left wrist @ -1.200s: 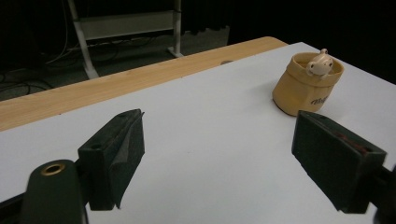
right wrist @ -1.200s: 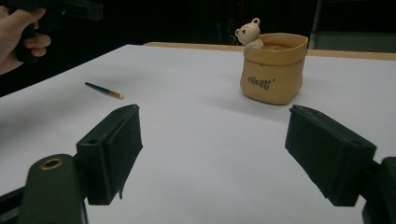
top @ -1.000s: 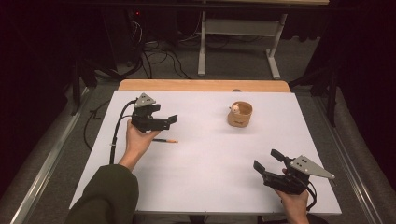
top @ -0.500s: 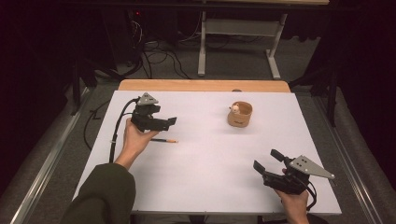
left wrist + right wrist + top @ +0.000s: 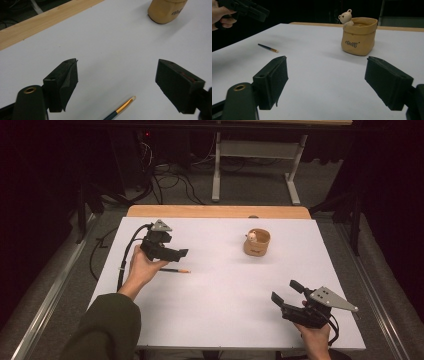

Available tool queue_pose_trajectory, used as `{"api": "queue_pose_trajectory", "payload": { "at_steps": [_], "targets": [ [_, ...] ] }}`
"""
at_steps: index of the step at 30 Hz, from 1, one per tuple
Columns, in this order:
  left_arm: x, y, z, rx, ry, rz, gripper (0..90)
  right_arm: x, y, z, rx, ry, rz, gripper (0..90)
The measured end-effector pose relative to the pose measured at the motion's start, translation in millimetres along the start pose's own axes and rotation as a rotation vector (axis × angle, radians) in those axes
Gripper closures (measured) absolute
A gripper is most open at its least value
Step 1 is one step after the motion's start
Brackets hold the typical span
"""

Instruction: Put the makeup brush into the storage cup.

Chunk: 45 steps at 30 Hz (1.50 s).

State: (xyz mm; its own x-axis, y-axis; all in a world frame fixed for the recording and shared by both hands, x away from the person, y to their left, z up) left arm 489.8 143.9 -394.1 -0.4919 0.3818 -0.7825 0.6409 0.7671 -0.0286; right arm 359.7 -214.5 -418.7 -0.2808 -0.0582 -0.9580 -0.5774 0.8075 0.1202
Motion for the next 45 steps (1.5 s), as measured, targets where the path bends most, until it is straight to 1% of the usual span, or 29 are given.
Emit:
{"api": "queue_pose_trajectory", "payload": {
  "at_steps": [6, 14, 15, 17, 24, 29, 30, 32, 33, 37, 40, 45],
  "targets": [
    [2.6, 0.2, 0.4, 0.003, 0.032, -0.005, 19.7, 0.0, 0.0, 0.2, -0.001, -0.001, -0.002, 20.4],
    [6.7, -0.5, 2.3, 0.018, 0.101, 0.004, 19.5, 0.0, 0.4, 0.4, -0.003, 0.001, 0.0, 20.4],
    [7.9, -0.5, 2.7, 0.022, 0.121, 0.008, 19.3, 0.1, 0.5, 0.4, -0.003, 0.001, 0.0, 20.4],
    [8.4, -0.4, 3.3, 0.017, 0.126, 0.009, 19.2, 0.0, 0.4, 0.4, -0.003, 0.001, 0.0, 20.4],
    [12.2, -0.2, 3.5, 0.029, 0.191, 0.02, 18.7, 0.2, 0.1, 0.2, -0.002, 0.003, 0.003, 20.4],
    [13.5, -0.2, 3.6, 0.043, 0.234, 0.016, 18.9, 0.1, 0.1, 0.3, -0.002, 0.001, 0.001, 20.4],
    [13.7, 0.1, 4.2, 0.038, 0.244, 0.011, 19.3, 0.2, 0.0, 0.2, -0.001, 0.002, 0.004, 20.4],
    [14.4, 0.2, 5.5, 0.039, 0.269, 0.019, 19.3, 0.3, 0.0, 0.3, -0.002, 0.003, 0.003, 20.4],
    [14.5, 0.9, 5.9, 0.029, 0.281, 0.027, 19.3, 0.4, 0.0, 0.4, 0.0, 0.005, 0.003, 20.5],
    [15.4, -1.1, 9.0, 0.03, 0.332, 0.054, 19.4, 0.1, 0.3, 0.2, -0.002, 0.001, -0.001, 20.5],
    [16.3, -0.4, 9.7, 0.029, 0.367, 0.066, 19.6, 0.2, -0.2, 0.0, 0.002, 0.002, 0.002, 20.6],
    [17.9, 2.7, 10.2, 0.032, 0.409, 0.062, 20.5, 0.4, -0.4, 0.1, 0.005, 0.004, -0.001, 20.7]
  ]
}}
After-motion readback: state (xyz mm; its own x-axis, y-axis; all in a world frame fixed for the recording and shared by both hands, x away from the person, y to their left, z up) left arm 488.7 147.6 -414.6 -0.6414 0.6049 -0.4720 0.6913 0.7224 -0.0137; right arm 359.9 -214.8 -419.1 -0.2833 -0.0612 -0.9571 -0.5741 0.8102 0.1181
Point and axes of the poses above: each handheld gripper's, and its own axes: z roughly forward along the jaws, x roughly out of its underside, y roughly to its left, the point moved 8 cm from there along z, roughly forward along the jaws, and after that the axes turned 2 degrees about -y, right-handed, at the moved point
